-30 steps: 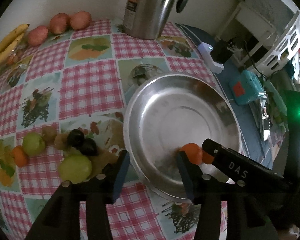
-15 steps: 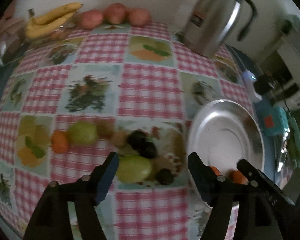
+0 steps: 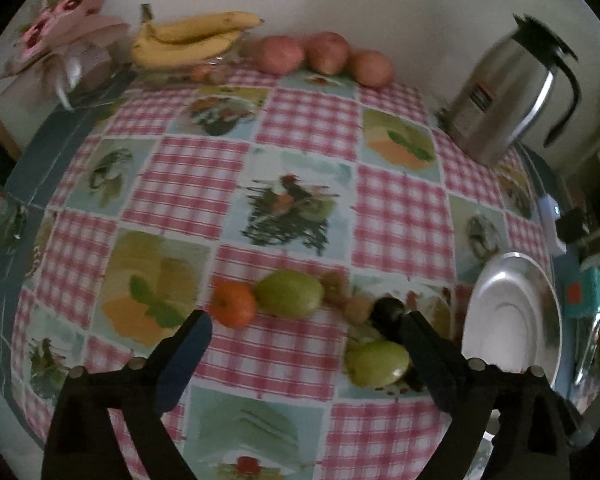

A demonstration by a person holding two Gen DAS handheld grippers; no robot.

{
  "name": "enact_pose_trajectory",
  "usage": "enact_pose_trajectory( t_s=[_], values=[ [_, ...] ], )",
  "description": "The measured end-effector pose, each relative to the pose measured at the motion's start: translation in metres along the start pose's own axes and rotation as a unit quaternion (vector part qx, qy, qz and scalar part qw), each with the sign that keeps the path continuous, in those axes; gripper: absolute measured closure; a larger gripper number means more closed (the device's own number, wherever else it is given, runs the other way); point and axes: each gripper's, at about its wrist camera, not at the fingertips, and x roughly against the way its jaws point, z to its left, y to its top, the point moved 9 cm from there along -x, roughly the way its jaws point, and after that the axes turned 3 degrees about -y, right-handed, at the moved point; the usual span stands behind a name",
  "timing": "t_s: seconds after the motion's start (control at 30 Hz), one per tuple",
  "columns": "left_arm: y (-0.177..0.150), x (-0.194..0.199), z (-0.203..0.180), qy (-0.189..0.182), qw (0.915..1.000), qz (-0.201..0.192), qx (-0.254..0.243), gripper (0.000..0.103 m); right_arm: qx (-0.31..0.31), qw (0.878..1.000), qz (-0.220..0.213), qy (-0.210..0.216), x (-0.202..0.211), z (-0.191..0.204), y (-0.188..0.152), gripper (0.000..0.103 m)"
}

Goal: Organize fruits
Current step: 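Open both tools to drop the oranges into the steel plate, then move both open tools back to the fruit cluster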

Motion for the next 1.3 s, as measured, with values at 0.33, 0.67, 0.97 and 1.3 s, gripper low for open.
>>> enact_pose_trajectory(
  t_s=[0.33, 0.67, 0.97, 1.3],
  values=[
    [0.009, 0.013, 0.045, 0.010, 0.9983, -0.023, 0.052, 0.000, 0.033, 0.999, -0.013, 0.021, 0.000, 0.033, -0.002, 0.020],
    [0.019, 0.028, 0.062, 0.015, 0.9958, -0.066, 0.062, 0.000, 0.060, 0.997, -0.032, 0.049, 0.005, 0.065, -0.004, 0.011],
    [0.016, 0.023, 0.063, -0.010, 0.9951, -0.051, 0.084, 0.000, 0.054, 0.996, -0.025, 0.069, 0.005, 0.074, -0.006, 0.011],
    [0.019, 0.029, 0.055, -0.014, 0.9954, -0.063, 0.071, 0.001, 0.057, 0.997, -0.009, 0.060, -0.002, 0.074, -0.007, 0.011]
  ],
)
